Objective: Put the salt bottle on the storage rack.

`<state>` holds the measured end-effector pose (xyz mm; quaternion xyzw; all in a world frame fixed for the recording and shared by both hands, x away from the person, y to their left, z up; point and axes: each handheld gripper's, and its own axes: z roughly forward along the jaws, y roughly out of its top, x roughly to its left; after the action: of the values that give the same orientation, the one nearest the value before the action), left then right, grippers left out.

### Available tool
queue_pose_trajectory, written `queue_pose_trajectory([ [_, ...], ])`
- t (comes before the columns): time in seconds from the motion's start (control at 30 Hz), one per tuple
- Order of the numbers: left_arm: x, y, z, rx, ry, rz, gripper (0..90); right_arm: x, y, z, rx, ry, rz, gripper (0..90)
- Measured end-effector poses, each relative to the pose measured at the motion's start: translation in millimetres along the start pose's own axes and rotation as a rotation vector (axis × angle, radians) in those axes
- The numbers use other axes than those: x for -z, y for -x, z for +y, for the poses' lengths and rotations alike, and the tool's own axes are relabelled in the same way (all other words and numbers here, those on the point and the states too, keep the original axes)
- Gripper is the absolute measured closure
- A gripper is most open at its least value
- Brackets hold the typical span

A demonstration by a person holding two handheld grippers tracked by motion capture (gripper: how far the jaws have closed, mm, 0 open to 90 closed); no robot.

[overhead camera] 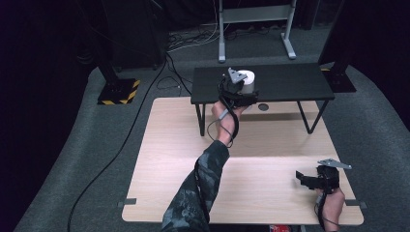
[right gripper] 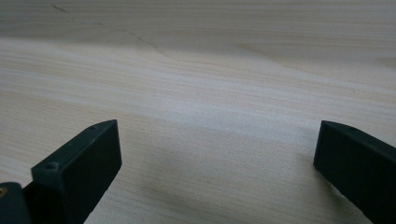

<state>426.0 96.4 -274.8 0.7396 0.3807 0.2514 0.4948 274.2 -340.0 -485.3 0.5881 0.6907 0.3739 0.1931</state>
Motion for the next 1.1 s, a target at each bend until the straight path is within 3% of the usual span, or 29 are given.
queue_pose_trajectory([
  [0.53, -27.0, 4.0, 17.4, -0.036, -0.019, -0.006, 28.3, 0.4, 1.5, -0.6, -0.003, 0.004, 0.007, 0.0],
  [0.77, -39.9, 4.4, 21.8, -0.023, -0.025, -0.015, 28.2, 0.0, 1.3, -0.3, 0.001, 0.002, 0.008, 0.0],
  [1.1, -60.9, 11.9, 31.7, -0.039, -0.049, -0.019, 28.3, 0.1, 1.7, -0.1, 0.003, 0.001, 0.012, 0.0],
])
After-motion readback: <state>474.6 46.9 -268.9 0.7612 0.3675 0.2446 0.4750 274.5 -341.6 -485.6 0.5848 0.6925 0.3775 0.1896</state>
